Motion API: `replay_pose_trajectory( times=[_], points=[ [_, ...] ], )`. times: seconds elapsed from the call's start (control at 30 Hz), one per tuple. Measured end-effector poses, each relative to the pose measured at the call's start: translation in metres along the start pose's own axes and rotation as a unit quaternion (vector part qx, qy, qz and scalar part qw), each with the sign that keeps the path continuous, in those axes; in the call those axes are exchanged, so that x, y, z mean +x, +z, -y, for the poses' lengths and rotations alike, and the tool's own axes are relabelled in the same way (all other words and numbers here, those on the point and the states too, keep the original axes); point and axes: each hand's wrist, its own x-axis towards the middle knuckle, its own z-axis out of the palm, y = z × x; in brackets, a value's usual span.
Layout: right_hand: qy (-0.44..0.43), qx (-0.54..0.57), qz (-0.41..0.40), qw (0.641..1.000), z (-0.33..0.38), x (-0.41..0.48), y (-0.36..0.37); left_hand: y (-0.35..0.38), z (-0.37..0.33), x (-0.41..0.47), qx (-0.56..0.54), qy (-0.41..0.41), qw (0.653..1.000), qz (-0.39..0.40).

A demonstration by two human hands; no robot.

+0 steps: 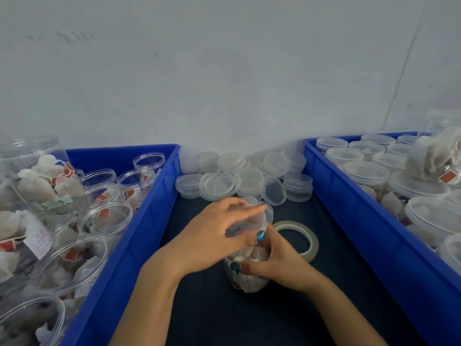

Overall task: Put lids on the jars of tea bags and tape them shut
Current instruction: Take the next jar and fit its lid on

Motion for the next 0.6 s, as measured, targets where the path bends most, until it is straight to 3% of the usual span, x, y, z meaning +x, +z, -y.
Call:
replay_pose_trajectory(
  times=[0.13,0.23,0.4,0.53,0.6],
  points=[
    [-0.006,-0.009,-0.027,1.0,0.002,0.0,0.006,0.005,-0.008,0.001,0.113,-0.04,0.989,-0.089],
    [-0.026,-0.008,-0.049,0.998,0.006,-0.001,0.011,0.014,-0.011,0.003,0.103,-0.035,0.989,-0.104],
    [0.003,0.076,0.033,0.997,0.013,-0.006,0.004,0.009,-0.003,0.005,-0.136,0.024,0.987,-0.088],
    [0.054,0.264,0.094,0.959,0.027,-0.011,0.003,0.004,-0.002,0.003,-0.36,0.085,0.928,-0.041],
    [-0.011,0.347,0.129,0.929,0.032,-0.008,-0.002,0.009,-0.002,0.004,-0.421,0.097,0.9,-0.051]
  ],
)
